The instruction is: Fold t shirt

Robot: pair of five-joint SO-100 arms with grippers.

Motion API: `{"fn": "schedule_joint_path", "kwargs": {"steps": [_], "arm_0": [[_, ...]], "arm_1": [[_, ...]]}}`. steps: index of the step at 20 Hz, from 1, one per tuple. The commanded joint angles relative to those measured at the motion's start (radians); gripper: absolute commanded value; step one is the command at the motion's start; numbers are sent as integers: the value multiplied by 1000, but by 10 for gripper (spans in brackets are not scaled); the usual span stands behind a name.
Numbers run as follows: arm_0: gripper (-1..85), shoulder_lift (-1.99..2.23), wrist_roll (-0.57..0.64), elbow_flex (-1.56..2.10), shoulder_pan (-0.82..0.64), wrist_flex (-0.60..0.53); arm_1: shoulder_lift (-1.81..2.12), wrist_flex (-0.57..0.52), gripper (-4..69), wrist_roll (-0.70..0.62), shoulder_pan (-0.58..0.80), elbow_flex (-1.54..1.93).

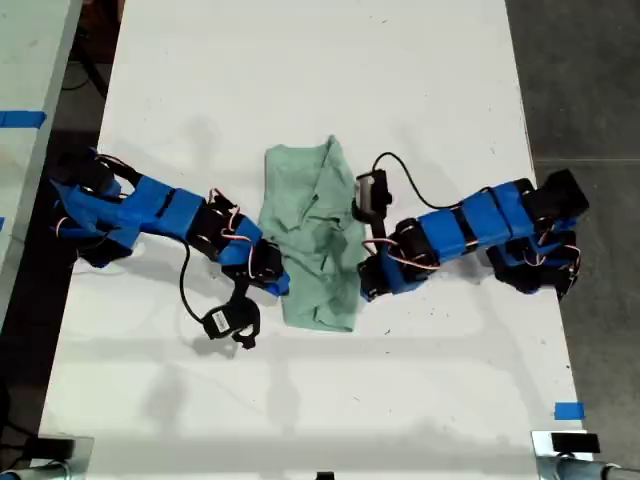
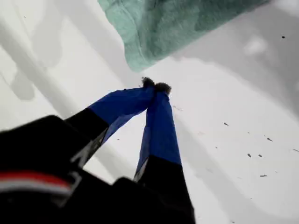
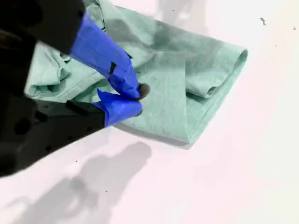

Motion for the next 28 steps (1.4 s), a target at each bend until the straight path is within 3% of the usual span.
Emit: {"fn": "schedule_joint_path", "kwargs": {"steps": [1, 3, 4, 9, 15, 24, 25, 26, 27, 28], "arm_0": [[10, -6, 9, -74, 11, -46], [121, -71, 58, -144, 8, -29], [138, -104, 71, -192, 11, -9], [201, -181, 64, -229, 15, 34], [214, -285, 81, -216, -26, 86], [188, -385, 115, -229, -40, 26], [137, -393, 132, -230, -40, 12], [-1, -403, 140, -239, -40, 6], [-2, -411, 160, -252, -38, -8], [-2, -414, 166, -265, -35, -8]], "arm_1": [[-41, 25, 49, 35, -3, -120], [-101, 46, 207, 109, -3, -170], [-121, 48, 252, 110, -5, -178], [-192, 18, 302, 137, -12, -156], [-278, -67, 269, 115, -14, -146], [-380, -201, 237, 64, -17, -140], [-383, -204, 234, 64, -17, -140], [-383, -204, 222, 64, -17, -140], [-383, -201, 164, 67, -17, -140], [-379, -199, 49, 66, -17, -140]]}}
